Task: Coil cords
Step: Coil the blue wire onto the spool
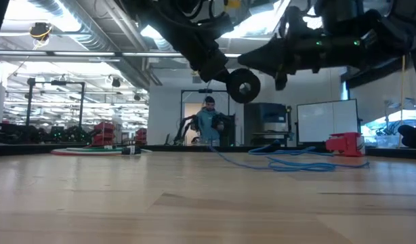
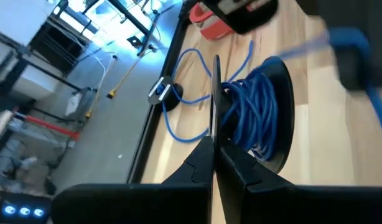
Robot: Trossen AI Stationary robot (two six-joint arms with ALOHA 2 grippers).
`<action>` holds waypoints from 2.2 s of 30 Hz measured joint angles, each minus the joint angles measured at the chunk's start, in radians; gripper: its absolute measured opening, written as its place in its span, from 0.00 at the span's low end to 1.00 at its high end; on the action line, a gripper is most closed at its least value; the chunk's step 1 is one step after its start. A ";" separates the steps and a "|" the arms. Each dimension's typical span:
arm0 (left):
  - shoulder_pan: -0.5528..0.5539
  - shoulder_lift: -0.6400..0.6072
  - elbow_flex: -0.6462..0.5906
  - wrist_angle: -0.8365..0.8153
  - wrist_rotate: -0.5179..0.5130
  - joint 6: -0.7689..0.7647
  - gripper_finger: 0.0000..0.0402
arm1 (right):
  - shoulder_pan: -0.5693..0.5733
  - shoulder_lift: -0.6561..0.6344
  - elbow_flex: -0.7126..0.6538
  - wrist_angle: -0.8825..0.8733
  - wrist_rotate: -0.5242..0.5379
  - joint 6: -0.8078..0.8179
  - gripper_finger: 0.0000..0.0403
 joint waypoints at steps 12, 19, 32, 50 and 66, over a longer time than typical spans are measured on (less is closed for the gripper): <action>0.002 -0.001 0.018 0.008 0.041 -0.119 0.00 | 0.032 0.073 0.103 -0.211 0.164 -0.077 0.04; 0.001 -0.002 0.054 0.018 0.058 -0.232 0.00 | 0.032 0.073 0.104 -0.264 0.220 -0.074 0.11; 0.008 -0.003 0.073 -0.012 0.170 -0.319 0.00 | 0.032 0.040 0.103 -0.442 0.249 -0.147 0.32; 0.006 -0.004 0.071 0.003 0.173 -0.319 0.00 | 0.110 0.344 0.104 0.042 0.213 -0.104 0.32; 0.006 -0.004 0.071 0.002 0.169 -0.316 0.00 | 0.110 0.437 0.178 0.104 0.153 -0.101 0.32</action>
